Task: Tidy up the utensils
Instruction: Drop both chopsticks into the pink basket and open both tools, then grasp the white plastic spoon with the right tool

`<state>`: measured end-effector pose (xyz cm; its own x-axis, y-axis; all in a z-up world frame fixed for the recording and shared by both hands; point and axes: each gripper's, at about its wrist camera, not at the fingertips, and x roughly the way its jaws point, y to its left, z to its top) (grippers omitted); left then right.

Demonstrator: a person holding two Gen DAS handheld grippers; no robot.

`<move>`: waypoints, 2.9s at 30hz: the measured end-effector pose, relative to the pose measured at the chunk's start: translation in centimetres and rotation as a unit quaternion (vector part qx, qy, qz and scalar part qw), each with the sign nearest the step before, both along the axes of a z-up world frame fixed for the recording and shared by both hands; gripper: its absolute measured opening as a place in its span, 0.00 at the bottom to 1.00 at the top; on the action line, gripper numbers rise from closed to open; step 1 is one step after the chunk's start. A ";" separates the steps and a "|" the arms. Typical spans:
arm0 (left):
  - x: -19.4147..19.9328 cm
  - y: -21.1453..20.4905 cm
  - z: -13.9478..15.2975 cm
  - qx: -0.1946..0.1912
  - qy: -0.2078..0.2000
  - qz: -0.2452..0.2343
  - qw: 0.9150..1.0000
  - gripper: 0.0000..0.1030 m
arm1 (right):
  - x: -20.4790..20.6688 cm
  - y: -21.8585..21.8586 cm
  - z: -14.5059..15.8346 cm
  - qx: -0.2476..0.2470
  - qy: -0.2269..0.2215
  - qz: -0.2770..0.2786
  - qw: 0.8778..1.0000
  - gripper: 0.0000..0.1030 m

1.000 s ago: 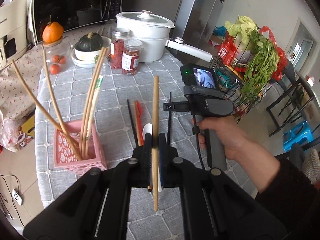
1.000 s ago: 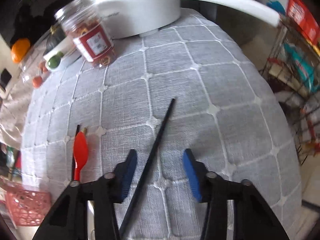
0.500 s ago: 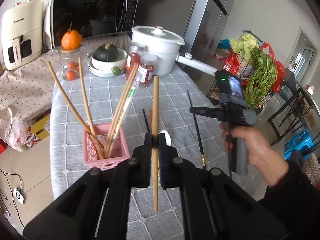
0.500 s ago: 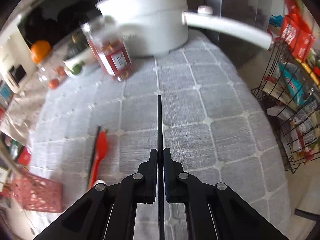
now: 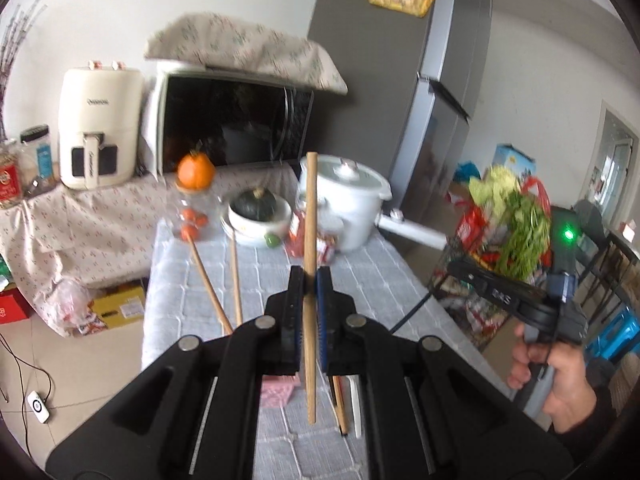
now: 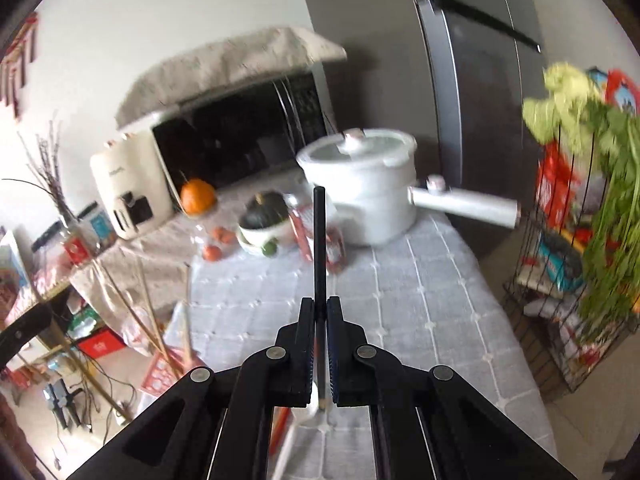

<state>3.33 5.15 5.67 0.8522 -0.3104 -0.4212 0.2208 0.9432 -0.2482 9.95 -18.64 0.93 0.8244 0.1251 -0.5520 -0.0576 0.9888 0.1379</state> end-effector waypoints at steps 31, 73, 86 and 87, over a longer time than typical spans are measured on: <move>5.2 1.5 -5.7 0.009 0.070 0.056 0.996 0.29 | -1.4 8.2 3.1 0.083 -0.054 0.147 0.984 0.05; 1.6 -5.9 -8.6 0.069 0.156 -0.049 0.984 0.80 | 2.5 -1.0 -5.2 0.062 0.083 0.038 0.994 0.77; 1.5 -7.0 -11.1 0.084 0.209 -0.064 0.972 0.80 | 6.2 0.5 -15.8 0.037 0.286 0.049 0.956 0.77; 1.5 -6.9 -11.1 0.082 0.210 -0.063 0.972 0.80 | 6.4 0.8 -16.4 0.036 0.299 0.049 0.952 0.77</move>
<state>4.88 -1.74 -5.44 0.5535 -0.3002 -0.7769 0.2486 0.9498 -0.1899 16.36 -17.86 -15.42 0.3483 0.2397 -0.9062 -0.0388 0.9696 0.2416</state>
